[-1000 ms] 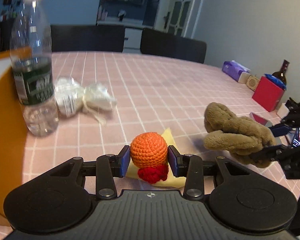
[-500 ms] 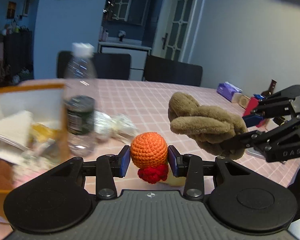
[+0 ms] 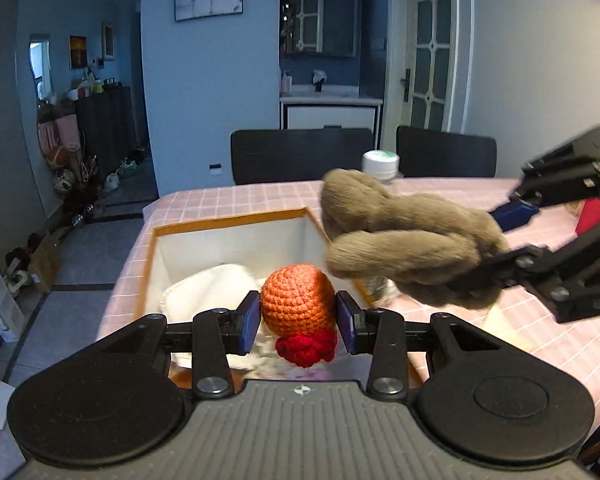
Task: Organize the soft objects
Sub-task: 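Carry the ball and teddy into the orange box and open both tools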
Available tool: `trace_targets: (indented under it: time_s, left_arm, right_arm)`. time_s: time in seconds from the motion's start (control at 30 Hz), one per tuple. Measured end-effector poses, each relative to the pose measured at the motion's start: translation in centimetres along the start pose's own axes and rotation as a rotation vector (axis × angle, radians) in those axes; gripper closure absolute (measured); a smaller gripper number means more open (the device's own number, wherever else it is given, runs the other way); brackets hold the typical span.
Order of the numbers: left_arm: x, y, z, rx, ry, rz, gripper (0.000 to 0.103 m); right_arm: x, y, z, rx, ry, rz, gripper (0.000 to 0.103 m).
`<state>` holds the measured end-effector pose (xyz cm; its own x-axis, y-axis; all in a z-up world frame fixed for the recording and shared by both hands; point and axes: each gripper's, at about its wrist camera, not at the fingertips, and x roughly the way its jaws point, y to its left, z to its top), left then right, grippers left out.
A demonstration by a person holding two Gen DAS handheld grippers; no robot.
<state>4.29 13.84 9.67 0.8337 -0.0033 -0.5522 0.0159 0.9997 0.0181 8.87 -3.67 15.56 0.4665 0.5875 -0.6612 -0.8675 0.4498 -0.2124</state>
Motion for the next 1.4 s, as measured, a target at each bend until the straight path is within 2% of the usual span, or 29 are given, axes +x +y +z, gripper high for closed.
trace_targets:
  time_s: [0.2, 0.4, 0.63, 0.8, 0.9, 1.13, 1.23, 1.4]
  left_arm:
    - [3.1, 2.4, 0.8, 0.032, 0.101, -0.026, 0.058]
    - [5.7, 3.8, 0.1, 0.081, 0.163, -0.063, 0.058]
    - [7.9, 4.9, 0.0, 0.075, 0.224, -0.101, 0.058]
    - [8.8, 5.6, -0.1, 0.058, 0.246, -0.119, 0.058]
    - [9.2, 5.7, -0.2, 0.052, 0.254, -0.126, 0.058]
    - [9.3, 5.6, -0.3, 0.054, 0.273, -0.127, 0.058]
    - [9.2, 5.6, -0.2, 0.056, 0.272, -0.13, 0.058]
    - [8.8, 4.7, -0.3, 0.068, 0.279, -0.162, 0.058]
  right_arm:
    - [6.7, -0.1, 4.2, 0.021, 0.095, -0.036, 0.07]
    - [13.3, -0.1, 6.9, -0.006, 0.215, -0.097, 0.07]
    - [18.6, -0.5, 7.2, -0.044, 0.349, -0.141, 0.068]
    - [21.0, -0.3, 6.1, -0.104, 0.401, -0.184, 0.068]
    - [22.2, -0.4, 5.6, -0.12, 0.415, -0.194, 0.065]
    - [22.4, -0.5, 5.1, -0.145, 0.429, -0.178, 0.062]
    - [21.0, 0.1, 5.4, -0.181, 0.384, -0.18, 0.052]
    - [17.0, 1.4, 4.9, -0.255, 0.309, -0.177, 0.051]
